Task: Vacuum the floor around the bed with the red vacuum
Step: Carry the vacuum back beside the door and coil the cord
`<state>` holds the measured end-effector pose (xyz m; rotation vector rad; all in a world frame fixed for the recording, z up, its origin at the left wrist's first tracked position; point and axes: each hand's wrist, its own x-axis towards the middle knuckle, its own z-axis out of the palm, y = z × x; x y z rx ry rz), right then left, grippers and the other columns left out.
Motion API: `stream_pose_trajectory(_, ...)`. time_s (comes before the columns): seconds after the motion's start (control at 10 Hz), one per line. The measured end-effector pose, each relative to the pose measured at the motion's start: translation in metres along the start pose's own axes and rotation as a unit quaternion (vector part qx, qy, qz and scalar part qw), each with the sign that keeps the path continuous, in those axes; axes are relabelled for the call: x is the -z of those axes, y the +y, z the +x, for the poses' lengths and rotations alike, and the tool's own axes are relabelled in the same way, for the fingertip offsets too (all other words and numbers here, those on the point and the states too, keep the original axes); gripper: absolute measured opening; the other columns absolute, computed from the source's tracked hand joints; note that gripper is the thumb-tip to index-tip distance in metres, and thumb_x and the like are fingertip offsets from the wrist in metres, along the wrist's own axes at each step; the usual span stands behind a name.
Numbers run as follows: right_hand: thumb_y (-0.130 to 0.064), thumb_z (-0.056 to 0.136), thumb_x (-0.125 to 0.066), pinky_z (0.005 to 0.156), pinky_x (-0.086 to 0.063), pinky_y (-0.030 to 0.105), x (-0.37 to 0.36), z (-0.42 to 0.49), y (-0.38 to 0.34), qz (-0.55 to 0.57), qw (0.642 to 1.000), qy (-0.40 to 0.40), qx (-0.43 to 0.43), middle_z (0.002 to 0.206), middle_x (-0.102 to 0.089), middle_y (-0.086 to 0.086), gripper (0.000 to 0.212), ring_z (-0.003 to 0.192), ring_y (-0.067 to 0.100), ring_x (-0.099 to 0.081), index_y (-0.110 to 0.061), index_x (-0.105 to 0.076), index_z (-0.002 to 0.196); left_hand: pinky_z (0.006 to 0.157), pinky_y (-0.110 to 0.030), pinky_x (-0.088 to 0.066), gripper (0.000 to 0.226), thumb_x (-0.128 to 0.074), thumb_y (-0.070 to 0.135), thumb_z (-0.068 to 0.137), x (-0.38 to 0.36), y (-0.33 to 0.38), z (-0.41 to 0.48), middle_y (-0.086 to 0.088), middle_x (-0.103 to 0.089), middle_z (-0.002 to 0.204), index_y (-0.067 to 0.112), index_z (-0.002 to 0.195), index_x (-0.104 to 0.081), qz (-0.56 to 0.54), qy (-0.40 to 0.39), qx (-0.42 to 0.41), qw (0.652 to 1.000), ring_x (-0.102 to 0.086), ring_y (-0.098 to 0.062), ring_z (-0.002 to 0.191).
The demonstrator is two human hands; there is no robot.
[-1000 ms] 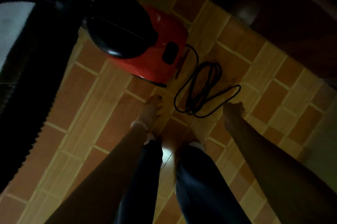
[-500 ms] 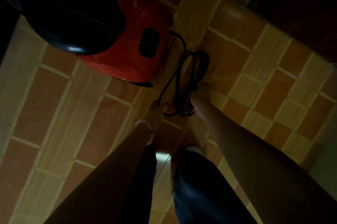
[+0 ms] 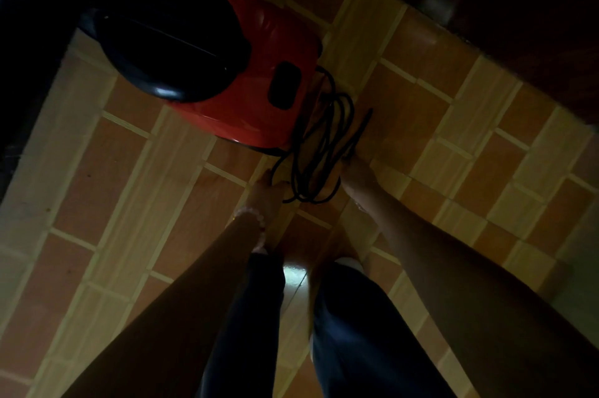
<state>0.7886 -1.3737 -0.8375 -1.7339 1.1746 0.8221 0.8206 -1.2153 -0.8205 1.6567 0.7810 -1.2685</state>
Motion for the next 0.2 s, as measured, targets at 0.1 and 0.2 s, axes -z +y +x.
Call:
stream_pose_trajectory(0.1,-0.029,0.104,-0.024,0.100,-0.040,0.036,0.014,-0.021,0.004,-0.060,0.998,0.002,-0.020,0.149,-0.034,0.018,0.053,0.129,0.033,-0.043,-0.002,-0.016,0.149,0.098,-0.027,-0.038,0.058,-0.047,0.008,0.097,0.006,-0.005,-0.027,-0.013,-0.026,0.154,0.010,0.149,-0.022,0.017,0.011,-0.022,1.000,-0.032,-0.028,0.138)
stream_pose_trajectory(0.2,-0.030,0.104,-0.029,0.097,-0.039,0.032,0.031,-0.062,-0.003,-0.072,0.996,-0.034,0.031,0.149,-0.036,0.014,0.053,0.129,0.032,-0.043,-0.011,-0.015,0.151,0.097,-0.024,-0.036,0.056,-0.044,0.006,0.097,0.017,-0.009,-0.062,-0.011,-0.027,0.154,0.010,0.149,-0.023,0.033,0.014,-0.021,0.999,-0.032,-0.026,0.138)
